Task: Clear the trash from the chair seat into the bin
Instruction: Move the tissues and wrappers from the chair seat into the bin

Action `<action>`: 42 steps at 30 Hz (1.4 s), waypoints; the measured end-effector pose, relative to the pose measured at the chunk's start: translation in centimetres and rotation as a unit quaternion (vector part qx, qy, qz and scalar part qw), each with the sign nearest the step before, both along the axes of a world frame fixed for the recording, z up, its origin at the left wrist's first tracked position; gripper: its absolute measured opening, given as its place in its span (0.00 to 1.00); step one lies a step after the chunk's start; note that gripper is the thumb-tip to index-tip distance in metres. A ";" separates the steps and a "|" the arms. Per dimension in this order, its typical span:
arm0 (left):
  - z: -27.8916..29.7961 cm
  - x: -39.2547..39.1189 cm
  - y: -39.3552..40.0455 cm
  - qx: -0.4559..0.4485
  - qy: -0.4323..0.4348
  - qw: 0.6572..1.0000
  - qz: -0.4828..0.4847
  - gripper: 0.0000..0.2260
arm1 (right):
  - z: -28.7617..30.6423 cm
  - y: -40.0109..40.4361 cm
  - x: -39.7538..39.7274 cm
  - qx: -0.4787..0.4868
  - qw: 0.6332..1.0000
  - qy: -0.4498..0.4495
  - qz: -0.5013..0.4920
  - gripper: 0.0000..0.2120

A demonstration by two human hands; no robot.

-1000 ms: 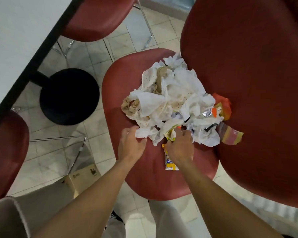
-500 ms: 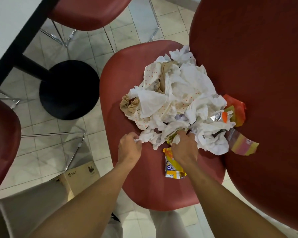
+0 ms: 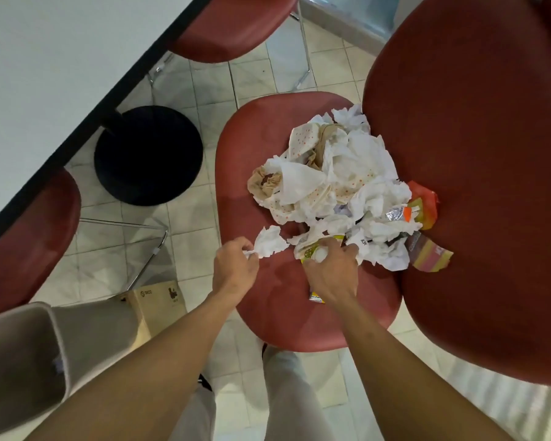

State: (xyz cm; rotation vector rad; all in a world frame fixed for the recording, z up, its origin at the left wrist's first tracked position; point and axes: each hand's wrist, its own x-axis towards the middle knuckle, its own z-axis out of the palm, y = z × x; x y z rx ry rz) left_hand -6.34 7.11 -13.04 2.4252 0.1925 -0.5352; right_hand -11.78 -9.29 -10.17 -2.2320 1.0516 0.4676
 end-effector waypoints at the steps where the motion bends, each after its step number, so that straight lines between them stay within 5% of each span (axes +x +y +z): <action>1: 0.6 -0.3 0.7 -0.002 -0.002 1.000 0.009 0.03 | 0.7 0.9 -0.1 0.004 1.000 -0.006 0.004 0.22; 20: 10.8 -8.2 23.3 0.019 -0.041 0.986 0.163 0.08 | 11.4 24.4 -2.8 0.080 0.984 -0.093 0.129 0.21; 32: 11.2 -12.5 39.2 0.051 -0.030 0.952 0.301 0.06 | 11.5 40.3 -3.6 0.128 0.957 -0.075 0.250 0.20; 42: 10.1 -14.4 45.6 0.045 -0.029 0.953 0.298 0.08 | 10.3 48.1 -4.8 0.146 0.935 -0.054 0.318 0.24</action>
